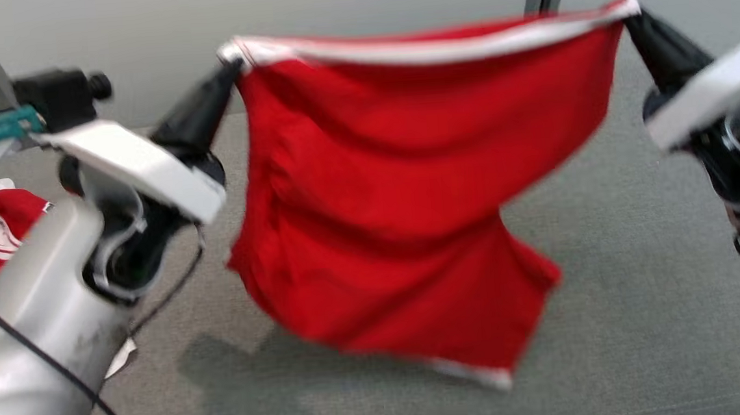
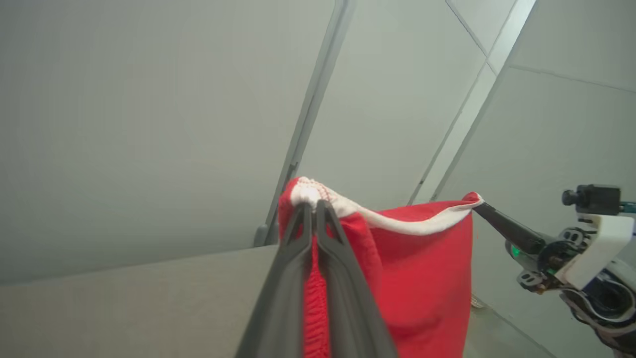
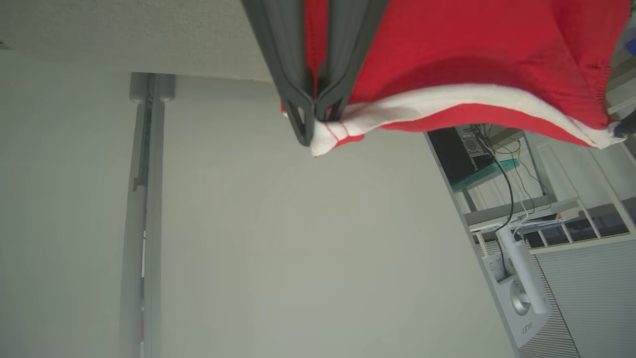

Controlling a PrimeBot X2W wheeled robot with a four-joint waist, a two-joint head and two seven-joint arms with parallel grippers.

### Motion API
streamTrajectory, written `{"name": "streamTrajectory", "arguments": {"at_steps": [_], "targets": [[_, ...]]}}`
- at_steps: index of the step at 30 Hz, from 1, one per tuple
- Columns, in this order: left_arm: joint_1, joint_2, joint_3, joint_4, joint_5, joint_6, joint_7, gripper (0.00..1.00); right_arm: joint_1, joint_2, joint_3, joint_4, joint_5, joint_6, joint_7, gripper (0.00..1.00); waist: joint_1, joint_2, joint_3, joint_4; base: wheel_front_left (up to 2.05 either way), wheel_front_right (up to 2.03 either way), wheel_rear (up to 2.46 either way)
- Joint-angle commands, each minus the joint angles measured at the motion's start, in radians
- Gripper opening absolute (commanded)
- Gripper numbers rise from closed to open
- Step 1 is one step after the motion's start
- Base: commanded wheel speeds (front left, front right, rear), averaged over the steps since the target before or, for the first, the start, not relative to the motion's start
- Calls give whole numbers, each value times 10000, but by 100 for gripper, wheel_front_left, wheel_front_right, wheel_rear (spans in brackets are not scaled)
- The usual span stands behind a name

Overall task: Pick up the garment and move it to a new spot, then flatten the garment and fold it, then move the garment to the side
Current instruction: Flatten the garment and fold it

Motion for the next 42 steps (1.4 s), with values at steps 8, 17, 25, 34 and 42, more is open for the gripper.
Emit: {"name": "streamTrajectory", "arguments": {"at_steps": [8, 17, 25, 34, 42], "targets": [[-5037, -1104, -35, 4339, 1901, -1032, -2426, 0, -5772, 1651, 292, 5671, -2650, 14, -3422, 0, 0, 0, 1180, -481, 0, 0, 0], [-3734, -927, -3830, 4487, 1745, -1050, -2995, 0, -4732, 1892, 2330, 7653, -2420, 14, -3461, 0, 0, 0, 3173, -575, 0, 0, 0], [-2447, -1522, -4425, 5035, 1841, -1051, -3143, 0, -3119, 1537, 3242, 7776, -1559, 14, -3745, 0, 0, 0, 3992, -229, 0, 0, 0], [188, -1674, -2926, 3750, 3809, -1052, -3148, 0, -984, 379, 3234, 6966, -788, 14, -3973, 0, 0, 0, 3203, 414, 0, 0, 0], [1239, -1414, -3253, 3740, 4170, -1052, -3149, 0, 805, -99, 2828, 6392, -858, 14, -3978, 0, 0, 0, 2344, 447, 0, 0, 0]]}}
